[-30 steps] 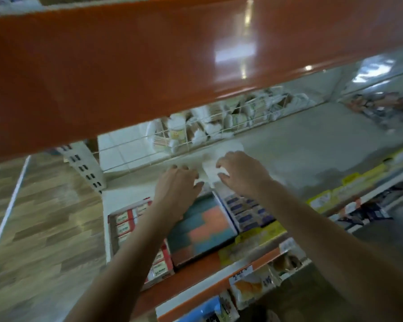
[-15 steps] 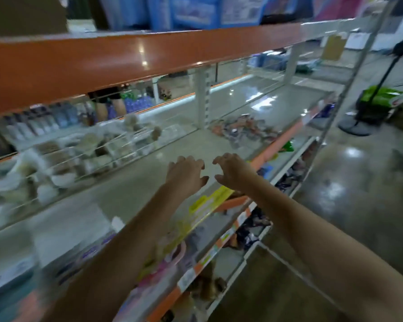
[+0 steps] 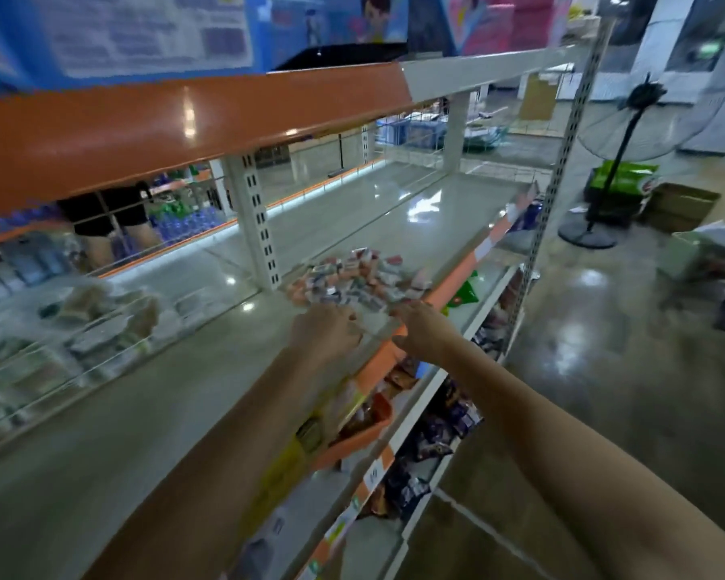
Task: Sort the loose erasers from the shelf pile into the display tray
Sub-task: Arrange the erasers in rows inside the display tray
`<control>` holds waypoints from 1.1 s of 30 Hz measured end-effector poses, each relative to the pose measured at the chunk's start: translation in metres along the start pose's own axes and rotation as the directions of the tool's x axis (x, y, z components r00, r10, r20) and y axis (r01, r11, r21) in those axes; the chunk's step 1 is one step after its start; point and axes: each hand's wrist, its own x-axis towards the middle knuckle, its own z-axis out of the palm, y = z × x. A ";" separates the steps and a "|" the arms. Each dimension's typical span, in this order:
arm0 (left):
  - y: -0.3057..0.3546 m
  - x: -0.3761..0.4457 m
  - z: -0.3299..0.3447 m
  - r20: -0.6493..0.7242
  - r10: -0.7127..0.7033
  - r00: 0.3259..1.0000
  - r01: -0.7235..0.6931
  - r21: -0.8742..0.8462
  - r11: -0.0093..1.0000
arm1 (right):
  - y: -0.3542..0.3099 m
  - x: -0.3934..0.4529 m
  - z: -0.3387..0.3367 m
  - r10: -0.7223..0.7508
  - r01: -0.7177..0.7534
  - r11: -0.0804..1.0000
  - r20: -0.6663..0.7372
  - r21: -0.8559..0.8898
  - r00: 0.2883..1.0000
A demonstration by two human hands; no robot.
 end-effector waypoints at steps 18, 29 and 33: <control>-0.021 0.183 0.015 -0.028 -0.171 0.985 0.172 0.064 0.983 | 0.111 0.220 -0.011 -0.114 0.112 0.990 0.024 0.087 0.993; -0.014 0.194 0.027 -0.174 -0.342 0.923 0.334 -0.073 0.940 | 0.152 0.278 0.015 -0.429 0.425 0.885 -0.020 0.189 0.903; 0.003 0.170 0.019 -0.249 -0.468 0.848 0.392 -0.300 0.870 | 0.151 0.270 0.002 -0.474 0.468 0.773 -0.099 0.428 0.875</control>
